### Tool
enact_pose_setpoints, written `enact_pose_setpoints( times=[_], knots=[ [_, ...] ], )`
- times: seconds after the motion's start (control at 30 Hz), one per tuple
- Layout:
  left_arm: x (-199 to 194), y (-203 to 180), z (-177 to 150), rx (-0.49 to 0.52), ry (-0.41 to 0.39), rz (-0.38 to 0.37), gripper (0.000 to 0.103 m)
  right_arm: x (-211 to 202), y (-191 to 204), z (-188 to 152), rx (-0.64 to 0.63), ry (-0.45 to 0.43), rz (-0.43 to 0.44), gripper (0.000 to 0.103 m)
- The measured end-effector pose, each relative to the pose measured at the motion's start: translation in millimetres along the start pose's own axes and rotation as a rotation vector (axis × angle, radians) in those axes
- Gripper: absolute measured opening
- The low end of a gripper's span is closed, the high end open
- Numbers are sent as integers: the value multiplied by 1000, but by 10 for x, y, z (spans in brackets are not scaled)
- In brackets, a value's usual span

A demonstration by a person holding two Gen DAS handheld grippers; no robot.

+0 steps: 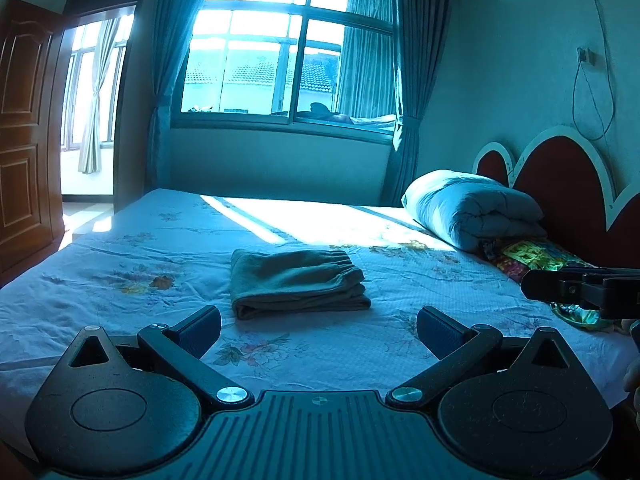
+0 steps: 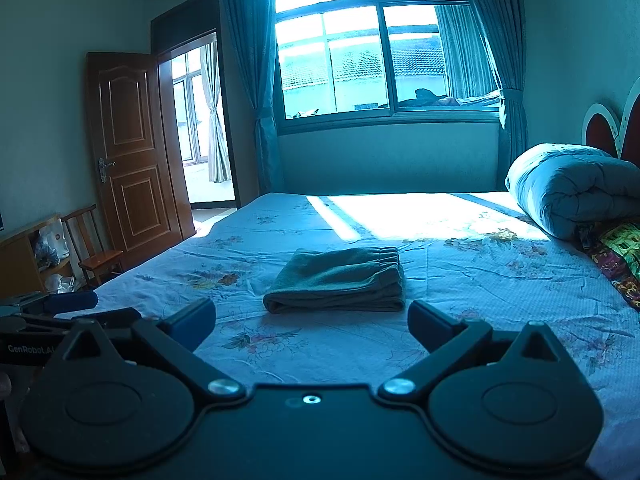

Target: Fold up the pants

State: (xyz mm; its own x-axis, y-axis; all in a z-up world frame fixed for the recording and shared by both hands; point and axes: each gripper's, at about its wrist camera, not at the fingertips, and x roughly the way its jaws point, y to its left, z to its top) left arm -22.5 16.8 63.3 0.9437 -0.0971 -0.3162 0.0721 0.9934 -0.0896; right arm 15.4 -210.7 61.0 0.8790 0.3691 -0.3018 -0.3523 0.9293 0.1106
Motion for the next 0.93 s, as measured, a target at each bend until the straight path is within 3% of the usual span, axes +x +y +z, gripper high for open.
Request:
enact_pose_setpoints(
  times=[0.93],
  knots=[
    [-26, -102, 6, 53, -30, 20, 103, 19, -70, -3, -9, 5, -3, 97]
  ],
)
